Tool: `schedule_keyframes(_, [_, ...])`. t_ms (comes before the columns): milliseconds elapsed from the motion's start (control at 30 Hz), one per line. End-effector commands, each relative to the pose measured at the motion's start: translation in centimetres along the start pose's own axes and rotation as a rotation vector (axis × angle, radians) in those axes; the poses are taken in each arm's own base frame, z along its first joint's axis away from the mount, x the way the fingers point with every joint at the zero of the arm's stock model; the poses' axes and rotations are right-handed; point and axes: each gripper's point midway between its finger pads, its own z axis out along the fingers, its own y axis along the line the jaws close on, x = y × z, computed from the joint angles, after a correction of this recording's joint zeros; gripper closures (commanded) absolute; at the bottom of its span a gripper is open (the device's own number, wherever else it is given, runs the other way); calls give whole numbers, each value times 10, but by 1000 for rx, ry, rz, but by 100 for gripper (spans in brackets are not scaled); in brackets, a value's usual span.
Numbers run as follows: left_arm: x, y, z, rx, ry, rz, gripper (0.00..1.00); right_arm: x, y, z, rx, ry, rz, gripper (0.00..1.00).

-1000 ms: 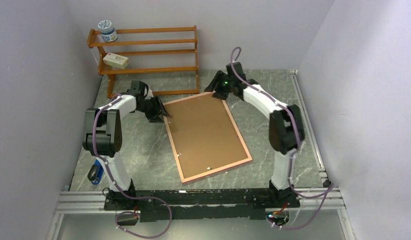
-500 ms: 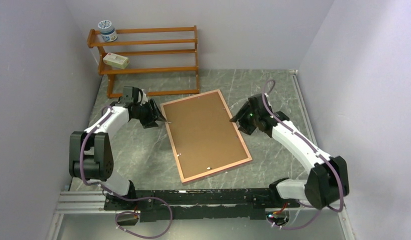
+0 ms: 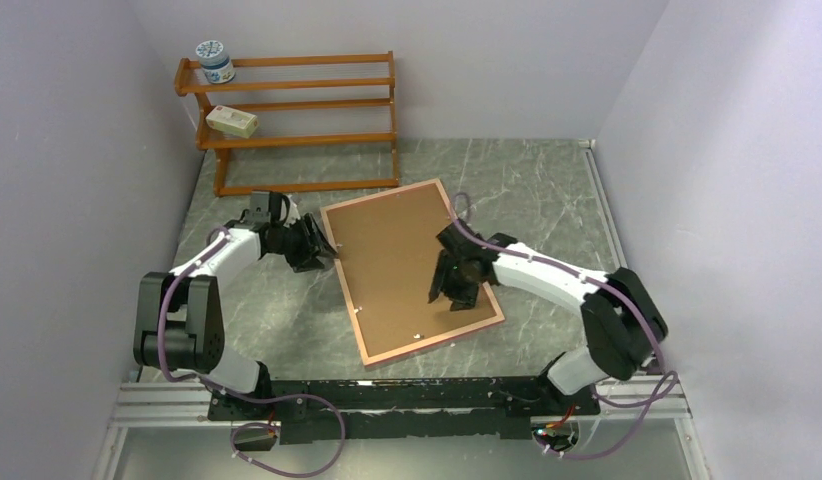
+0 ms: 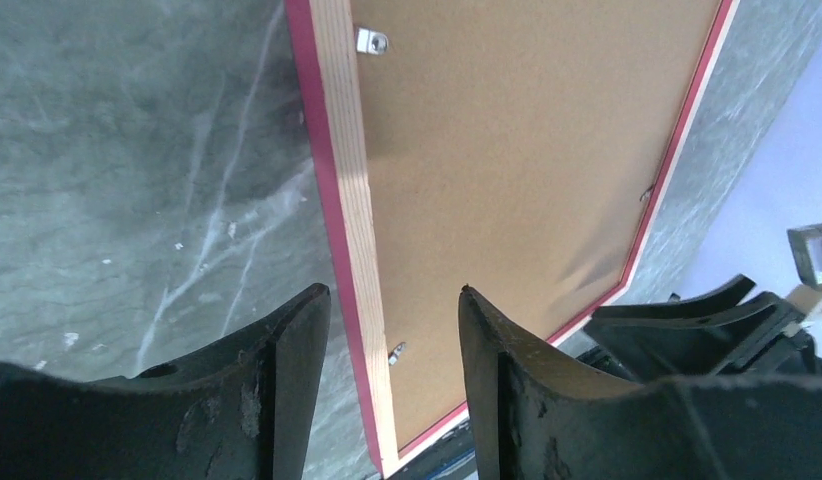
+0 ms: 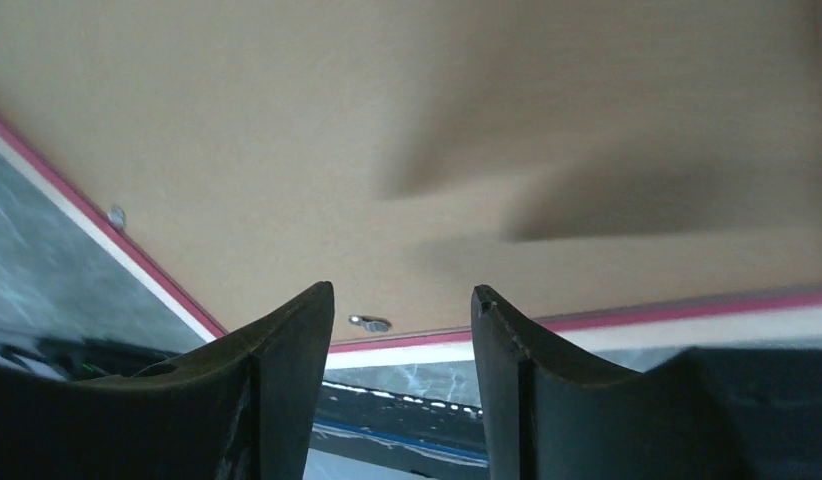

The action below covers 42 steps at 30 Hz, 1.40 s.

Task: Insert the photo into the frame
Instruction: Install the photo frame at the center of the board.

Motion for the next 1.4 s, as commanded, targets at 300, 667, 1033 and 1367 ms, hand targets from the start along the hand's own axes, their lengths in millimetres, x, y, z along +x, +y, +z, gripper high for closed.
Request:
schedule_keyframes(300, [31, 3, 23, 43, 123, -95, 62, 46, 64, 27, -173, 117, -543, 53])
schedule_keyframes(667, [33, 0, 34, 78, 157, -156, 76, 83, 56, 28, -233, 279, -635, 60])
schedule_keyframes(1033, [39, 9, 41, 55, 169, -195, 79, 88, 45, 20, -195, 289, -678, 66])
schedule_keyframes(1367, [44, 10, 40, 54, 177, -193, 72, 85, 41, 27, -160, 263, -696, 60])
